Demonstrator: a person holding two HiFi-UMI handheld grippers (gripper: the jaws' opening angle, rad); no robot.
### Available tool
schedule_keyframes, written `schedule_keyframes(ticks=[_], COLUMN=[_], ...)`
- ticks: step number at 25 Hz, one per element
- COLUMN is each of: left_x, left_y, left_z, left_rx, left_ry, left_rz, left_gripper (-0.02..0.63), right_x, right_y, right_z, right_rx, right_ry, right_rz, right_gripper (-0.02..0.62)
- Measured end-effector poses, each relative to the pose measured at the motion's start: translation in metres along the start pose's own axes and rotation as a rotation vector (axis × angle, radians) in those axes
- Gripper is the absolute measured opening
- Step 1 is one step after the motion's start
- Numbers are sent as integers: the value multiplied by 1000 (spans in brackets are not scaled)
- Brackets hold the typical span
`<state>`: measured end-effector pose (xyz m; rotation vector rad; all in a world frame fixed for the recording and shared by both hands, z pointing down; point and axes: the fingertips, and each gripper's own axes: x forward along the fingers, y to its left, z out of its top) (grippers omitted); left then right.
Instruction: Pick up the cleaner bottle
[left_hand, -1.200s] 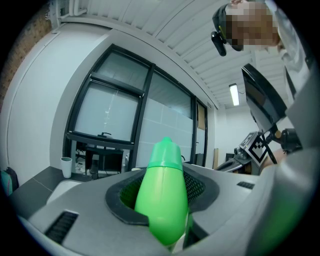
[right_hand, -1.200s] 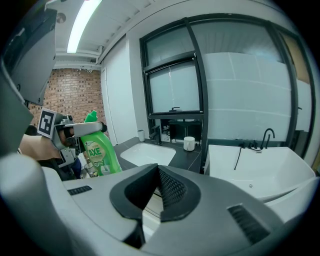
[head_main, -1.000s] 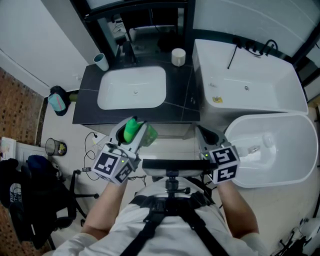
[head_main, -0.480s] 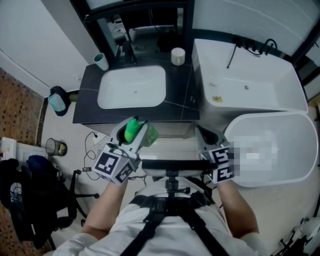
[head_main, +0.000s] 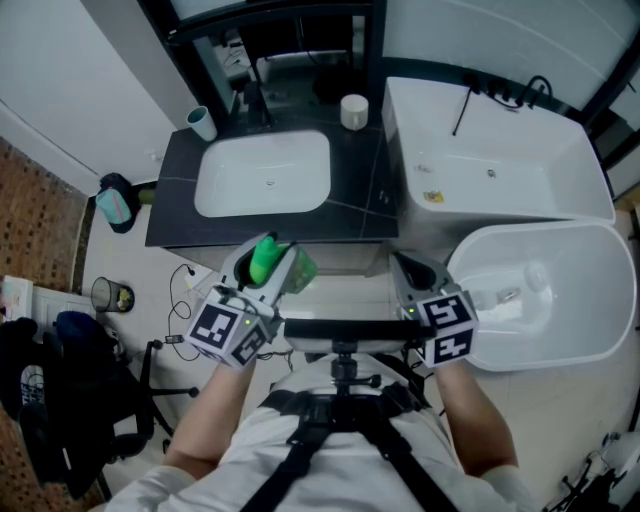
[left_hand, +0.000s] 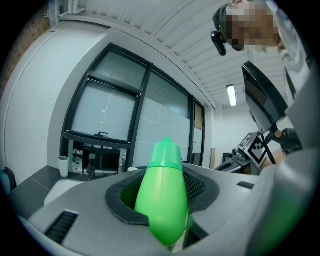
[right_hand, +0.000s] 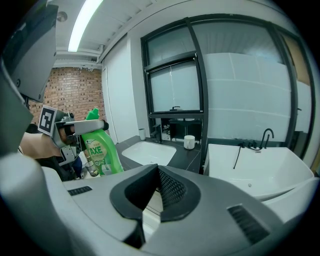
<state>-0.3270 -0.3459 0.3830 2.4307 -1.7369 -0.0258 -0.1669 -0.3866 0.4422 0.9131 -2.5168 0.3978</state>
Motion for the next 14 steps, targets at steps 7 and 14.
schedule_keyframes(ticks=[7,14], left_x=[2,5], left_y=[-3,-5], left_z=[0,-2], left_rx=[2,0], left_ry=[-6,13], left_rz=[-11,-15], left_gripper=[156,156], right_x=[-3,-6], right_y=[-1,-8], right_z=[-2,-4], right_rx=[-16,-58], right_ry=[0,13], right_rz=[-7,-29], right_gripper=[0,0])
